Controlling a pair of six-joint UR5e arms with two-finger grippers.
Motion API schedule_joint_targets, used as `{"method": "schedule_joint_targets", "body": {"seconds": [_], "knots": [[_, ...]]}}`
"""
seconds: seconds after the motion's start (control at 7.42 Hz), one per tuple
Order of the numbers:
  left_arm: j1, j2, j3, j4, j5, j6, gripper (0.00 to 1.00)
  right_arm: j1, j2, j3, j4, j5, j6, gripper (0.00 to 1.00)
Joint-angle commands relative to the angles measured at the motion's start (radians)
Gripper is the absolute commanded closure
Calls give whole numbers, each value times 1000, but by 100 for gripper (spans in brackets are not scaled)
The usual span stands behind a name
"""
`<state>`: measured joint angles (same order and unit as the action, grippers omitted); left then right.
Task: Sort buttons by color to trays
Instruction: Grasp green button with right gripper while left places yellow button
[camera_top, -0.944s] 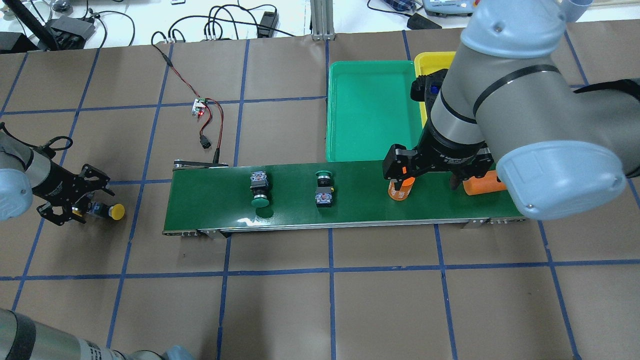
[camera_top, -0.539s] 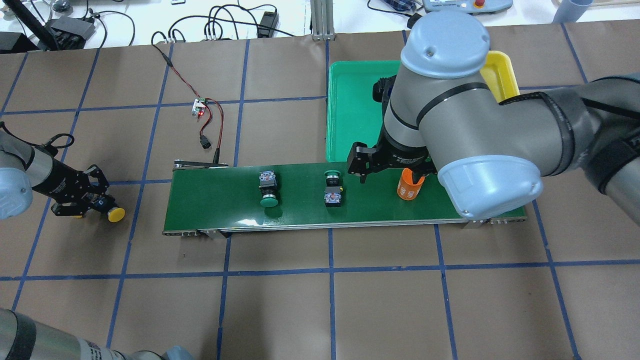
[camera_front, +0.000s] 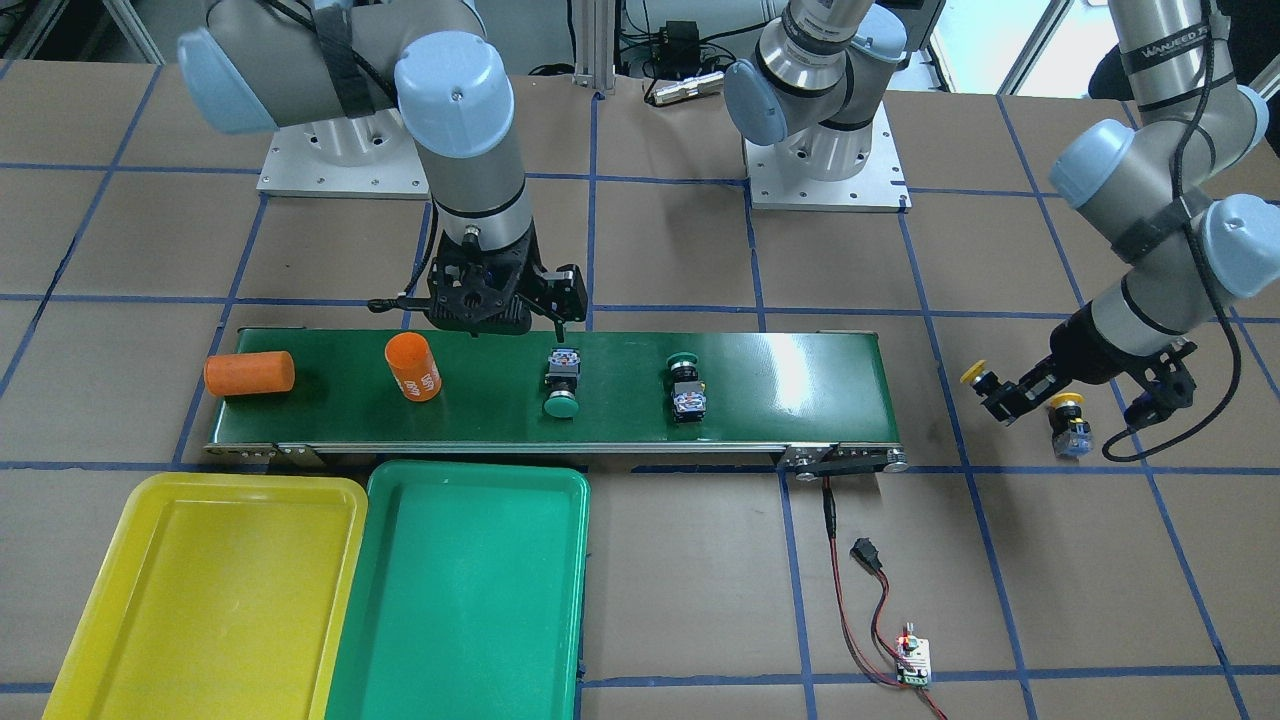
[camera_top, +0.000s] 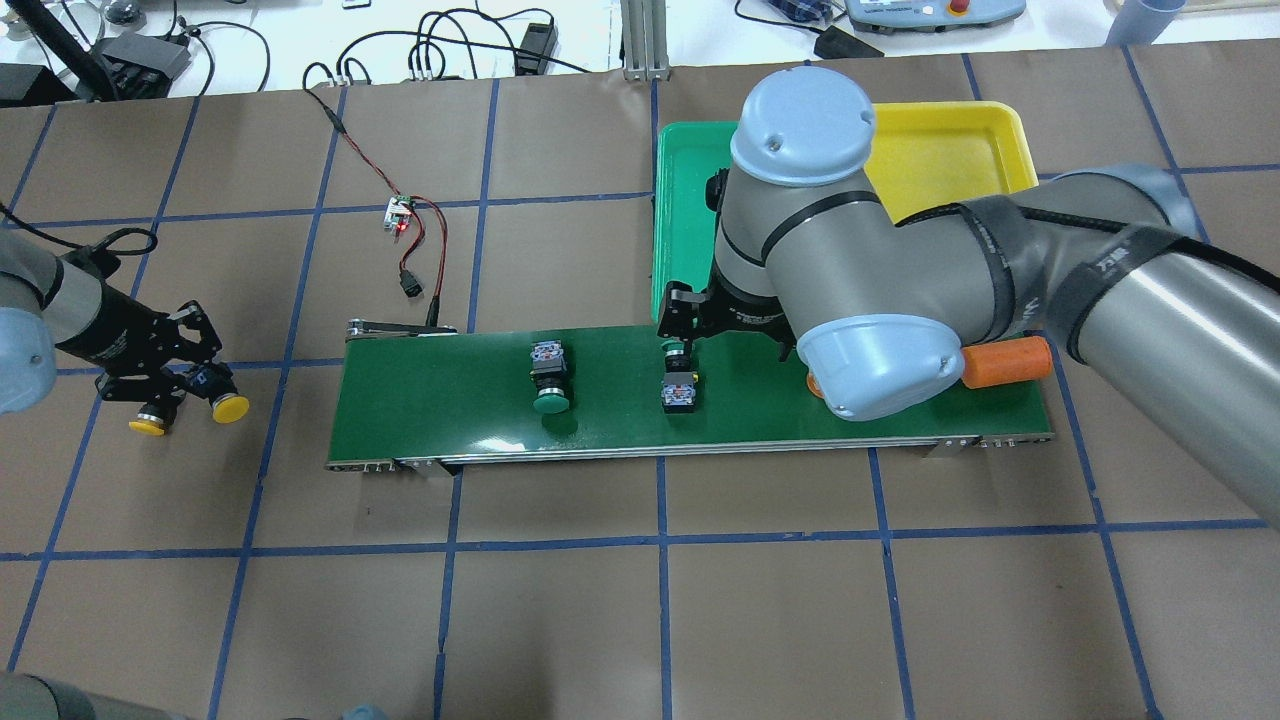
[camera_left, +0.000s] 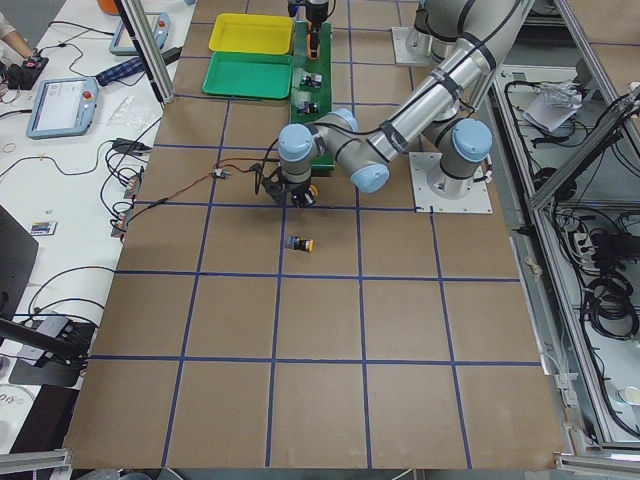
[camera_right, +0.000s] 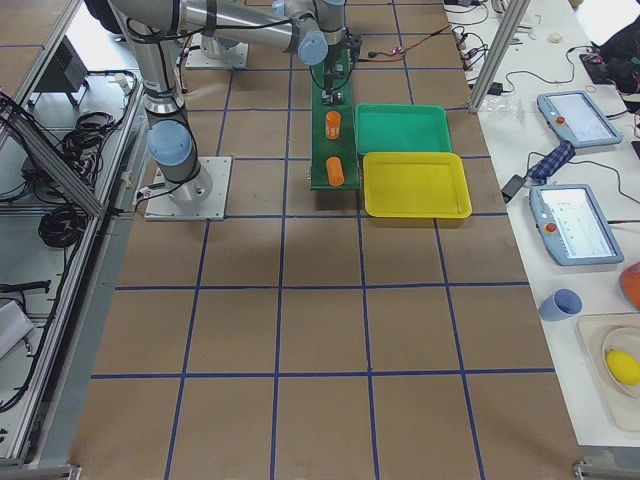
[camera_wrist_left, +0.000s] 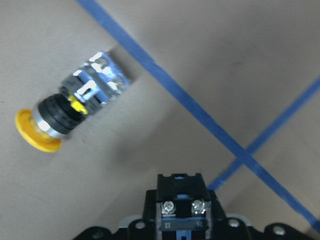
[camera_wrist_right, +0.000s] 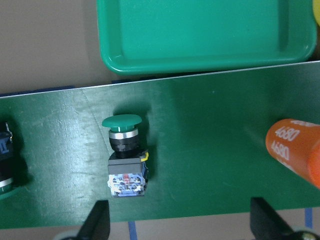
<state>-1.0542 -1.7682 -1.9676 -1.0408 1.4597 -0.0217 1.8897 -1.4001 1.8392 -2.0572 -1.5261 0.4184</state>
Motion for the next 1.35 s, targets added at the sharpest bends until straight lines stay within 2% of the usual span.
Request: {"method": "schedule_joint_targets", "body": {"seconds": [0.0,0.27,0.4,0.54,0.67,0.81,0.94,1.08,1.21], "knots": [[-218,82,-4,-68,16,185,100,16,65,0,-49,-2,16,0],[-347,70,-2,-84,16,326,100,17,111,-2,-78,-2,14,0],[-384,58,-1,-76,21,470,100,16,127,-2,-84,-3,13,0],[-388,47,-7,-73,21,562,100,16,142,-2,-87,-5,13,6],[-389,49,-8,-70,21,569,100,11,159,-3,-90,-5,13,25],[-389,36,-4,-64,21,554,100,8,161,-3,-93,-5,10,52],[-389,21,-1,-58,21,504,100,3,156,-6,-93,-8,-1,94],[-389,9,-2,-54,21,400,100,-1,150,-6,-87,-9,-3,100],[-389,0,2,-57,22,343,100,-6,145,-15,-92,-9,-1,100]]}}
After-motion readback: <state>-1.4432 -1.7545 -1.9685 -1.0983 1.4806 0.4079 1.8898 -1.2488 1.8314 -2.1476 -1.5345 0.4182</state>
